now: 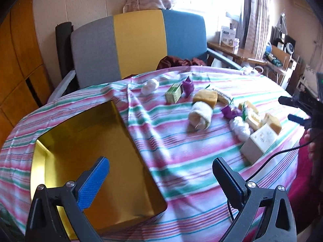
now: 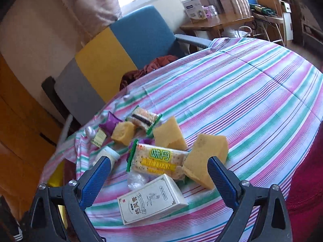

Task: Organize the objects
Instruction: 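Move the left tool from the gold tray toward the white rolled towel, then grasp the white rolled towel with the left tool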

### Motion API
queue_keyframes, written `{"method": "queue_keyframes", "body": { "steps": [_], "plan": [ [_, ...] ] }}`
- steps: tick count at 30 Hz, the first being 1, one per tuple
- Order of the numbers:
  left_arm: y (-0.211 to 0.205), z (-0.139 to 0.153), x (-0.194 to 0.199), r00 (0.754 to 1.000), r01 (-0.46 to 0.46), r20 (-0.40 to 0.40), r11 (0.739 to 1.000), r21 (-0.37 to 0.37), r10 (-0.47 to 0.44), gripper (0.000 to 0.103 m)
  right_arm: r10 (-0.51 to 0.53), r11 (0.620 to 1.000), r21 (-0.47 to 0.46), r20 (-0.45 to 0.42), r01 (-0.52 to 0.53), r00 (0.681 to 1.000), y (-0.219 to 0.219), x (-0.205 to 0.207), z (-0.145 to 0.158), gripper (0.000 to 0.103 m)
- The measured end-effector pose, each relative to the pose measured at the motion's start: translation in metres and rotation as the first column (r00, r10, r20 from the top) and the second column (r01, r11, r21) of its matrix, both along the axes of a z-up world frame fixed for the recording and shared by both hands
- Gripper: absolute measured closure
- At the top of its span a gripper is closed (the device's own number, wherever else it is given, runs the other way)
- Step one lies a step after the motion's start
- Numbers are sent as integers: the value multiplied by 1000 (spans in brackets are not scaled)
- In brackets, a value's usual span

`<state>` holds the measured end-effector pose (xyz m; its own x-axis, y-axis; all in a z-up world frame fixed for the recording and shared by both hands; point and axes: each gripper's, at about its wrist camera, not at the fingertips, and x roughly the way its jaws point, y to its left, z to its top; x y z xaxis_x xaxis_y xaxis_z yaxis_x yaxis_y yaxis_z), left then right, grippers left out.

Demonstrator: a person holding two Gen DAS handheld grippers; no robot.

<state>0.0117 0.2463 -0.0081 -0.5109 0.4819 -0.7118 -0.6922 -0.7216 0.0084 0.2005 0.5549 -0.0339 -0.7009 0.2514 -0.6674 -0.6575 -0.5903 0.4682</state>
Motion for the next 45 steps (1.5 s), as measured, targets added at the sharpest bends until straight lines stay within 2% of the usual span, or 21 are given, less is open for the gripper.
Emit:
{"method": "queue_keyframes", "body": {
  "steps": [3,9,13,17,20,27,31,36,37,39,40,45],
  "plan": [
    [12,2,-9,999,16,35,1000,27,-17,0,3,1000,-11,-19,-4,1000,-1,1,0,5],
    [44,-5,-24,994,62,85,998,0,-62,0,17,1000,-10,-36,-18,999,-3,1,2,5],
    [62,-7,-35,994,65,88,997,-30,-62,0,16,1000,-21,-50,-17,999,-1,3,1,5],
    [85,-12,-40,996,85,43,993,-81,-82,0,19,999,-25,-48,-20,999,0,3,1,5],
    [105,-24,-49,993,103,65,988,-117,-96,0,19,999,-31,-44,-20,999,1,2,0,5],
    [152,-47,-67,977,174,148,976,-127,-155,0,21,998,-57,-45,-23,999,3,2,-4,5],
    [172,-55,-72,971,209,151,967,-143,-188,2,27,997,-72,-41,-30,999,5,0,-7,5],
    [190,-67,-80,968,226,147,958,-176,-202,8,21,996,-89,-41,-25,999,7,0,-9,5],
    [194,-71,-82,968,227,153,956,-185,-200,12,21,996,-91,-40,-25,999,7,0,-9,5],
    [200,-79,-84,962,242,179,950,-200,-207,27,20,995,-94,-35,-23,999,8,0,-10,5],
    [201,-84,-84,956,253,204,946,-201,-213,49,20,995,-94,-33,-23,999,8,0,-11,5],
    [184,-80,-77,949,232,250,963,-136,-193,49,10,995,-97,-25,-12,1000,9,0,-12,5]
  ]
}}
